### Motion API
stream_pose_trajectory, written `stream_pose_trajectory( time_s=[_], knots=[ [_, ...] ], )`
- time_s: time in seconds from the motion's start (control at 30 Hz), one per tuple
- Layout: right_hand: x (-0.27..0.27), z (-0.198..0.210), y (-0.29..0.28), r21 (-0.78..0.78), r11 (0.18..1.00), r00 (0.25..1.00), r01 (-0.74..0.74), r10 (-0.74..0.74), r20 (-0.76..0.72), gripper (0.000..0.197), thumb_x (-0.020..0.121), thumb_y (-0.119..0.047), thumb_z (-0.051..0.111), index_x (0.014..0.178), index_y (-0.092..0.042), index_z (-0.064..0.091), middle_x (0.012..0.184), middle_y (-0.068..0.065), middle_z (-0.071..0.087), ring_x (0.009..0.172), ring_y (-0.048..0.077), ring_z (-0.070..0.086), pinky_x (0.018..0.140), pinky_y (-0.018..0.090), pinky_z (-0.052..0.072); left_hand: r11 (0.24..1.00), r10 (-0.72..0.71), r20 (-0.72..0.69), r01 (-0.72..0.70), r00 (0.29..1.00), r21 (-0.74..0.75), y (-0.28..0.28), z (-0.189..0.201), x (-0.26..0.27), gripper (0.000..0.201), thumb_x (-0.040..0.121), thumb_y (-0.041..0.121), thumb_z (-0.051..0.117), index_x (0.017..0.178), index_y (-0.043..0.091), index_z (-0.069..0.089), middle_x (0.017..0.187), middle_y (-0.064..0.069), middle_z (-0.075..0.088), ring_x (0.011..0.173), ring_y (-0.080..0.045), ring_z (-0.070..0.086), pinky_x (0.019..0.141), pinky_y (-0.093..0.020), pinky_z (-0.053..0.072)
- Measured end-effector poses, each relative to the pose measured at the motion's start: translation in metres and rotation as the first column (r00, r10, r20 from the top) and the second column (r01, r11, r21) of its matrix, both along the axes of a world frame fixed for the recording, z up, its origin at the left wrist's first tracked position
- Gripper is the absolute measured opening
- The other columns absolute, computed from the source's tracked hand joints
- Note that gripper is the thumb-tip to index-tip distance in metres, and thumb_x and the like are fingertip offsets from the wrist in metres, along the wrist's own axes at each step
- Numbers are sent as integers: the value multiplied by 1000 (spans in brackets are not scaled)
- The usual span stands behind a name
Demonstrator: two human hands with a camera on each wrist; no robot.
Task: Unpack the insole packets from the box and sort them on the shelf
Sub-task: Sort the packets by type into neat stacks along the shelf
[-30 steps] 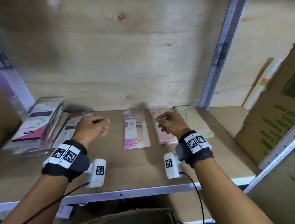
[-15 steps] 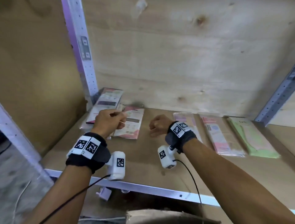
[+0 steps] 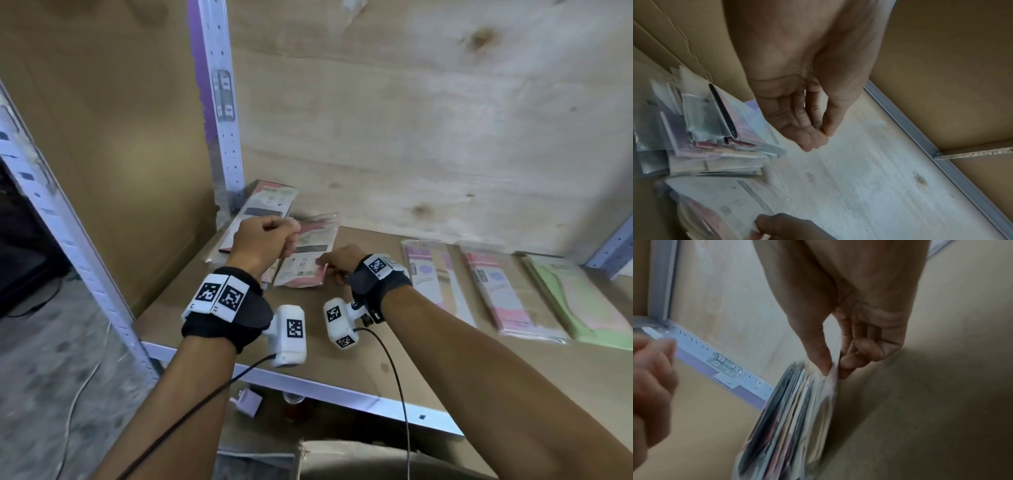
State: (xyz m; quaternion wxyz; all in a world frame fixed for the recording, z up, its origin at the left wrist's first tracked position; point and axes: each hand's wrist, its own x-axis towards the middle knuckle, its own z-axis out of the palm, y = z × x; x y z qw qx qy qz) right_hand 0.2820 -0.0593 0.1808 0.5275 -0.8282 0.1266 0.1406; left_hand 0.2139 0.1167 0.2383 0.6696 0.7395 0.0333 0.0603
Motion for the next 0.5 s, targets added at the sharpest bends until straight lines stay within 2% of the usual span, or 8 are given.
stream_pose_trajectory(
  time_s=[0.1,0.13,0.2,0.27,0.33,0.37,0.43,0.5],
  knots=[
    [-20,5,-16,136,989,995,49,-61,82,8,84,-5,69,90,1,68,81,14,65,70,26,61,66,32,53,1000,27,-15,-27,1000,3,-5,-9,5,7,88,18,72,88,12,76,68,0,70,65,-14,63,73,-31,59],
    [-27,6,-22,181,982,991,53,-74,114,1,85,-4,67,85,-3,67,82,13,65,71,27,62,65,31,55,999,32,-25,-32,999,4,-8,-11,6,6,88,20,72,86,14,74,70,0,69,67,-16,63,79,-35,60],
    [-45,14,-38,195,981,982,23,-59,177,9,86,-3,64,79,-9,66,80,10,67,68,23,64,58,26,54,999,15,-70,-13,997,30,-16,-14,6,6,88,25,72,88,19,70,78,-2,70,75,-19,67,89,-41,60],
    [-65,23,-54,186,982,972,-8,-36,233,3,86,-4,65,84,-6,67,85,13,69,73,26,65,64,30,55,998,-63,-153,65,986,10,-27,-16,3,20,88,31,74,102,17,69,98,-5,74,90,-20,72,91,-42,59],
    [-84,32,-72,161,987,950,-23,-29,312,8,87,-5,66,93,-3,70,88,14,70,79,26,65,74,38,54,980,-191,-217,175,957,-92,-41,-14,-6,30,87,38,74,109,18,67,110,-6,73,99,-21,72,90,-40,60],
    [-94,38,-79,128,991,936,-31,-16,351,7,87,-6,67,92,-6,72,86,10,71,78,23,66,76,37,55,965,-246,-227,215,942,-150,-49,-12,-11,33,86,42,74,110,20,67,112,-6,72,101,-23,72,88,-39,61],
    [-111,48,-91,43,998,899,-50,27,437,9,88,-9,68,87,-16,74,79,0,71,72,14,66,72,31,53,927,-326,-220,266,919,-263,-64,-8,-18,44,82,49,76,114,22,64,119,-11,69,106,-28,71,87,-41,61],
    [-126,57,-101,-58,997,866,-53,75,494,10,87,-14,70,93,-19,76,84,1,69,71,16,64,71,33,52,866,-412,-183,321,893,-383,-77,-3,-20,68,73,56,79,125,18,57,126,-16,63,110,-32,70,89,-45,60]
  ],
)
